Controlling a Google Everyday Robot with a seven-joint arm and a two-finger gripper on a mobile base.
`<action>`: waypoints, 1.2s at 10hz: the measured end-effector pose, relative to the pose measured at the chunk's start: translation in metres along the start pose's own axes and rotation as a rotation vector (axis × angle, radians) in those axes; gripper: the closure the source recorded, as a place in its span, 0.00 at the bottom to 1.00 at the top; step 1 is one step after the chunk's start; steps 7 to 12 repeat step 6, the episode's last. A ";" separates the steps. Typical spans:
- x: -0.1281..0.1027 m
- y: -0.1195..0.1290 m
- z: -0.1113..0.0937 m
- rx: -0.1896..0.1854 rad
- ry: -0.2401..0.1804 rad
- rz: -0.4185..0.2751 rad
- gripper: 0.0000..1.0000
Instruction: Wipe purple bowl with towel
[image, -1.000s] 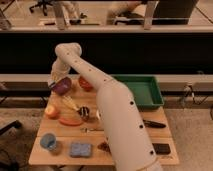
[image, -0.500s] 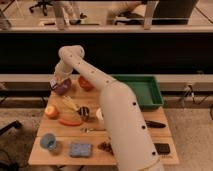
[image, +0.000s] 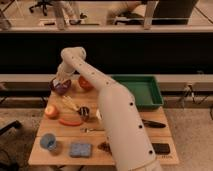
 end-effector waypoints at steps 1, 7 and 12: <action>0.006 0.002 0.003 0.001 0.005 0.004 0.99; 0.023 -0.001 0.013 0.035 0.036 0.001 0.99; 0.023 -0.001 0.013 0.035 0.036 0.001 0.99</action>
